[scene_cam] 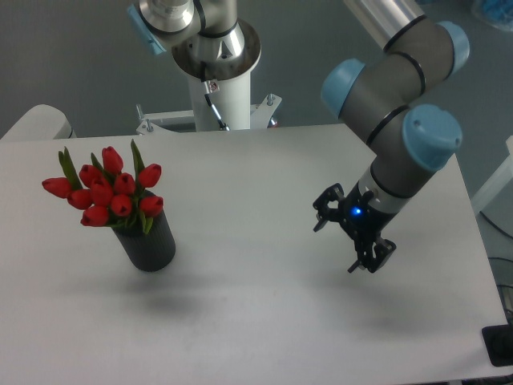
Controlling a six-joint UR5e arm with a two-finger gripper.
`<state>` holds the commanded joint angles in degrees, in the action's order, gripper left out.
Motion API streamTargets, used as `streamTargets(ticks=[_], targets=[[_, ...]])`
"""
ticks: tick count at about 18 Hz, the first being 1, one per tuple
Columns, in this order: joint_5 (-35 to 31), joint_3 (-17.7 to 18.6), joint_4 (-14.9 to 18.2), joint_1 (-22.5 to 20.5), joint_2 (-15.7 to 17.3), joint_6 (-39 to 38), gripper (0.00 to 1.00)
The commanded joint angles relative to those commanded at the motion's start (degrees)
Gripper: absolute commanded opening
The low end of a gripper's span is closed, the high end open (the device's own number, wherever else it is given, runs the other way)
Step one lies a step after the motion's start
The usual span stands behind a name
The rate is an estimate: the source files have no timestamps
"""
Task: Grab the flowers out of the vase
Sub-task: 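Move the open gripper across the table toward the red tulips in the vase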
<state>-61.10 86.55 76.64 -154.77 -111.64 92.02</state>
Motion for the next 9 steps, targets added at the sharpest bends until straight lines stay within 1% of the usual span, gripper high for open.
streamTargets(ticks=[1, 3, 5, 7, 9], targets=[[1.5, 2.9, -0.3, -1.1, 1.5, 0.5, 1.0], [7.1, 8.1, -0.2, -2.8, 4.7, 6.0, 1.0], [10.6, 12.6, 0.0, -4.4, 7.9, 9.0, 1.0], [14.6, 15.0, 0.5, -4.5, 10.4, 9.1, 1.0], [19.1, 17.8, 0.5, -4.2, 12.0, 8.4, 1.0]])
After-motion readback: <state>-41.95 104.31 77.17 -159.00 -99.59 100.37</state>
